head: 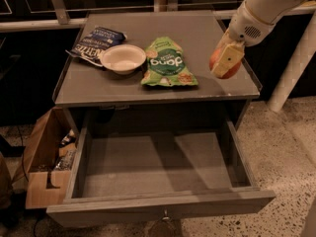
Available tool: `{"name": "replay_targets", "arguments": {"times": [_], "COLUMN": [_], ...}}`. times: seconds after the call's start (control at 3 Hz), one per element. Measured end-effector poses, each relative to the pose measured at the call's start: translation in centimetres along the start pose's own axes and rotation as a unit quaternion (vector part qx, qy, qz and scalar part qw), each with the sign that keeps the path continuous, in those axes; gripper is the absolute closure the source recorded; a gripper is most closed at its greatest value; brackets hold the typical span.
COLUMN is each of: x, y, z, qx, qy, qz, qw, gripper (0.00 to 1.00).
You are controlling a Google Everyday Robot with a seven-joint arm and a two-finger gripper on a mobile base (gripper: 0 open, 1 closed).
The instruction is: Place apple into top drawer
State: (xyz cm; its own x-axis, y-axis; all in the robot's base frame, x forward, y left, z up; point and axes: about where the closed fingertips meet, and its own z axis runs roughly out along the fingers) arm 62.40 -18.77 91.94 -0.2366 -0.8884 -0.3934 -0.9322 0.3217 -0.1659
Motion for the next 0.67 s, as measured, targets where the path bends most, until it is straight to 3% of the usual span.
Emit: {"name": "replay_targets", "arguments": {"times": [0.67], "x": [0.47], "y": [0.8], "z": [-0.59], "qx": [0.009], "qy": [0.003], "qz": [-0.008], "qw": [0.9999], "gripper": [1.0]}}
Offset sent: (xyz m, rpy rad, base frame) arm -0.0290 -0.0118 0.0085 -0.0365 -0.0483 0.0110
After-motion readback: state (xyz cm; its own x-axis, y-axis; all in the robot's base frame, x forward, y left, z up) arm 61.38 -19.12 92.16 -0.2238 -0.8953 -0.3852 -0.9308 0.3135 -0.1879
